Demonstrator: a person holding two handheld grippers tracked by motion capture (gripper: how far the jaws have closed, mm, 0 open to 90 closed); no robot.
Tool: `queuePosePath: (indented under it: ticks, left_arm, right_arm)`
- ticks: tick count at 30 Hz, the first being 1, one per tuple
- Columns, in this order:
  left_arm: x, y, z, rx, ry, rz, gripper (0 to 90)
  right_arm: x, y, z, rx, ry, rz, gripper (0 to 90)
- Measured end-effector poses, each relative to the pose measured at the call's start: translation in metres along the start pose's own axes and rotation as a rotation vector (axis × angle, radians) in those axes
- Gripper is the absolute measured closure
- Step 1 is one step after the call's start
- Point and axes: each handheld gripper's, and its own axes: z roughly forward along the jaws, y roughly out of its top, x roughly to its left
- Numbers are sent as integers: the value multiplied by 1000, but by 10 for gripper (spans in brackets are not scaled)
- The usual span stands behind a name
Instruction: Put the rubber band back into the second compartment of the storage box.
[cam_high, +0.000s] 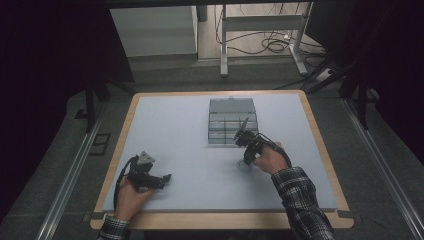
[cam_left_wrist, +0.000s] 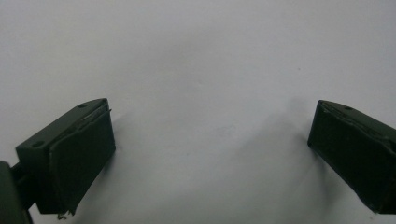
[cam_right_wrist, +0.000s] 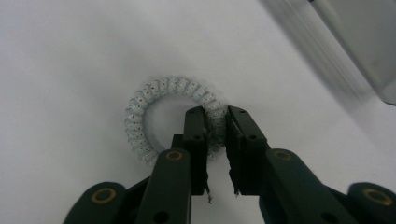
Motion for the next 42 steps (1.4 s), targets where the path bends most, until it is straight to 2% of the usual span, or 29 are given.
queuePosePath:
  ticks: [2,6,10,34,42]
  left_arm:
    - [0,0,0,0,0,0,4]
    - [0,0,0,0,0,0,4]
    - [0,0,0,0,-1,0,4]
    - [0,0,0,1,-1,0,3]
    - [0,0,0,1,-1,0,4]
  right_arm:
    - [-1,0,0,3,4,-2,810]
    - [-3,3,0,26,18,31,822]
    - [-4,5,-1,51,30,40,823]
    - [-3,15,-31,39,44,41,822]
    - [-7,19,-44,9,39,42,822]
